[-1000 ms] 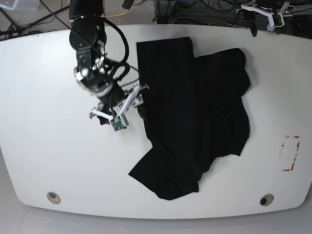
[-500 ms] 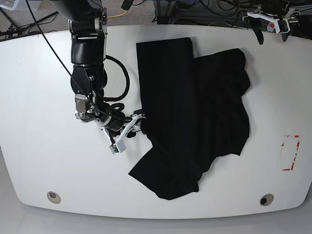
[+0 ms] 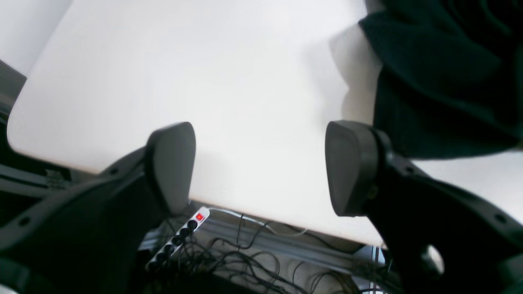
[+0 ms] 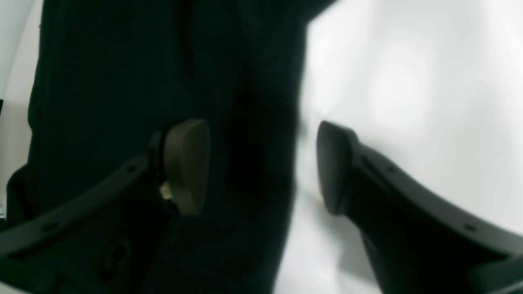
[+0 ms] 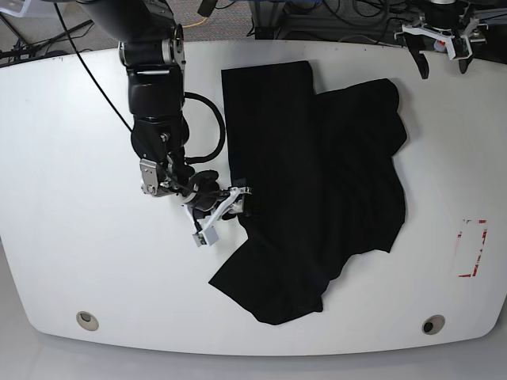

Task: Fold the T-shirt properly
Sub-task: 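Reach the left gripper to the shirt's opposite edge and grasp it, then lift the shirt with both grippers and stretch it apart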

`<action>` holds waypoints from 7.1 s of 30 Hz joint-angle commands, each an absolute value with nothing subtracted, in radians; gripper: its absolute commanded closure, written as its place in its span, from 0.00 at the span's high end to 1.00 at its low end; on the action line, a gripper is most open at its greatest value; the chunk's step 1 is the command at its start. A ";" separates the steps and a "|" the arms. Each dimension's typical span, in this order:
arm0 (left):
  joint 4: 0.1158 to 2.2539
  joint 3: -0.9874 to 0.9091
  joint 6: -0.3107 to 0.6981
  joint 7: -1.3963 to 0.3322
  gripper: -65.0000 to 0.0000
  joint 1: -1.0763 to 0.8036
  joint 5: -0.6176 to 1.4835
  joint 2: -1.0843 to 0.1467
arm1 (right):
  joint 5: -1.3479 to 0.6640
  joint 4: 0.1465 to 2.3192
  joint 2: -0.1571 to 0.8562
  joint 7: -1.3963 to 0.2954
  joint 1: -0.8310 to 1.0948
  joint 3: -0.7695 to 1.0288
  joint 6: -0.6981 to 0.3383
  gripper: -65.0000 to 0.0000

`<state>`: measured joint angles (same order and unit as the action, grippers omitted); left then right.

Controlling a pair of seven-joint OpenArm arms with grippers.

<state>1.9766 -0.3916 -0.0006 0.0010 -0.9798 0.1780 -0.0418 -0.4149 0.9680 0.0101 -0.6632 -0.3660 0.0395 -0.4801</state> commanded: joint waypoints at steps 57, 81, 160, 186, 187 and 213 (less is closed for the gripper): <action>1.844 -0.173 0.139 -0.300 0.71 -0.737 0.174 -0.136 | -0.351 1.104 0.002 -0.670 -0.348 0.039 -0.483 0.00; 1.894 -0.214 0.277 -0.302 0.56 -0.785 0.182 -0.130 | -0.351 1.104 0.004 -0.671 -0.348 0.041 -0.483 0.00; 1.913 -0.323 0.335 -0.302 0.00 -0.687 0.229 -0.243 | -0.349 1.330 0.111 -0.670 -0.252 0.044 -0.481 0.00; 2.000 -0.555 0.443 -0.900 0.00 -0.033 0.136 -0.308 | -0.335 1.376 0.334 -0.696 -0.593 0.042 -0.481 0.00; 2.000 -0.555 0.456 -0.901 0.00 -0.001 0.117 -0.308 | -0.314 1.372 0.337 -0.700 -0.619 0.041 -0.481 0.00; 2.002 -0.484 0.621 -1.081 0.00 0.613 -0.131 -0.473 | -0.163 1.466 0.383 -0.921 -1.035 0.047 -0.490 0.00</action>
<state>1.9923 -0.4828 0.6281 -1.0760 0.5987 -0.1143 -0.4583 -0.1764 1.4124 0.3626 -0.9184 -1.0248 0.0391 -0.4984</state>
